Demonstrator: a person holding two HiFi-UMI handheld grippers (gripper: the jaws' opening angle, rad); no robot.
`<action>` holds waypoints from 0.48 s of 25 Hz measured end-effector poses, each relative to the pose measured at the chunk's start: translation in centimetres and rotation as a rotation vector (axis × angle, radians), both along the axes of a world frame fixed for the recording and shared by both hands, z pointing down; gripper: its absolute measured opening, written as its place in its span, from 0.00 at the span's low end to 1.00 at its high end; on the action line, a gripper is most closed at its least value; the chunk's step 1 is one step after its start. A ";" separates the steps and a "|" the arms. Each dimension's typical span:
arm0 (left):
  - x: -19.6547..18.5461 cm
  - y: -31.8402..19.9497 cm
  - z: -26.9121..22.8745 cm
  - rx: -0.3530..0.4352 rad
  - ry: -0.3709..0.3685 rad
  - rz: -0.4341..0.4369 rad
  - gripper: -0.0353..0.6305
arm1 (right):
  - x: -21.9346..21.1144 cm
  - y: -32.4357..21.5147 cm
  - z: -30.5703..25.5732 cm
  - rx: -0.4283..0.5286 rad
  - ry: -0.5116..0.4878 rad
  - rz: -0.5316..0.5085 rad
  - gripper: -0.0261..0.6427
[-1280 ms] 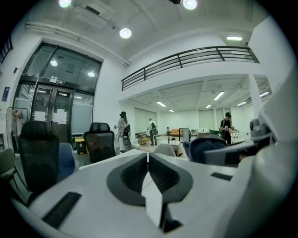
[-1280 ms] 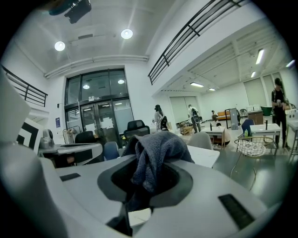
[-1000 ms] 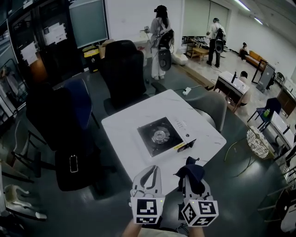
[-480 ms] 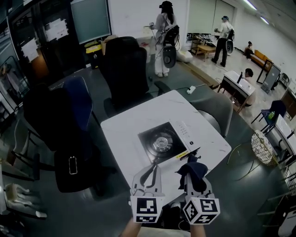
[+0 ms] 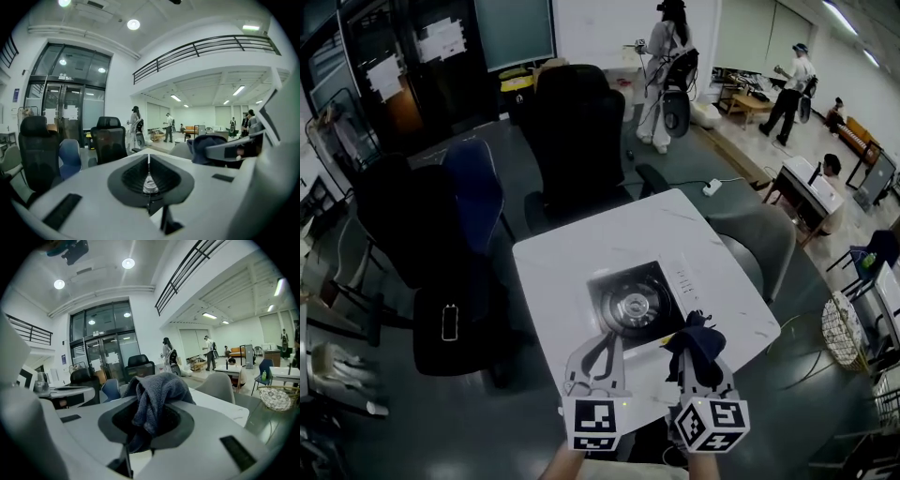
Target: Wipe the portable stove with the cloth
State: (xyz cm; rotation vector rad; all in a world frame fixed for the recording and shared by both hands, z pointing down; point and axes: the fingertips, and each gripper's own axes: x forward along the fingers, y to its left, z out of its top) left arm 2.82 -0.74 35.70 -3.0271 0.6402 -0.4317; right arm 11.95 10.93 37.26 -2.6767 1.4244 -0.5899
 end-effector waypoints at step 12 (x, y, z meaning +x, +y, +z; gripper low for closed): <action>5.6 -3.4 0.9 -0.026 -0.038 -0.161 0.09 | 9.6 -4.7 0.9 -0.049 -0.012 -0.134 0.16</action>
